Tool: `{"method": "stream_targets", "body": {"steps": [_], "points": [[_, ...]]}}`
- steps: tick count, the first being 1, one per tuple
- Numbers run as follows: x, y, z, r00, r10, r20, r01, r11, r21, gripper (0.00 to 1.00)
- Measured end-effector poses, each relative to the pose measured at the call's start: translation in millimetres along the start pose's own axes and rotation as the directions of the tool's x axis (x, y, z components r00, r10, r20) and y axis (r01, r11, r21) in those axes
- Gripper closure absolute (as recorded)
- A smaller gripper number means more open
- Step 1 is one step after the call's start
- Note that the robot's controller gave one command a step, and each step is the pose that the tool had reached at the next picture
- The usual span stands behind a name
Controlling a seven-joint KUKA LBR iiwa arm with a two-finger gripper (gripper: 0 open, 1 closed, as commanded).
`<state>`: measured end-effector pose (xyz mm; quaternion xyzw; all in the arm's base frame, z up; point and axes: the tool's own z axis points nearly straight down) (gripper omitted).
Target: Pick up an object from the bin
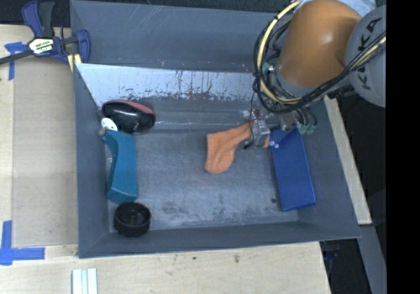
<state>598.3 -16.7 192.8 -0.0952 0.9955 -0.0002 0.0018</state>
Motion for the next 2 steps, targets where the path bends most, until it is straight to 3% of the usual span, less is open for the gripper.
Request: {"method": "stream_targets", "body": {"steps": [1, 2], "points": [[0.1, 0, 0, 1.000, 0.000, 0.000, 0.000, 1.000, 0.000, 1.00], [-3.4, 6, -54, 1.000, 0.001, -0.005, -0.001, 1.000, -0.001, 1.00]]}}
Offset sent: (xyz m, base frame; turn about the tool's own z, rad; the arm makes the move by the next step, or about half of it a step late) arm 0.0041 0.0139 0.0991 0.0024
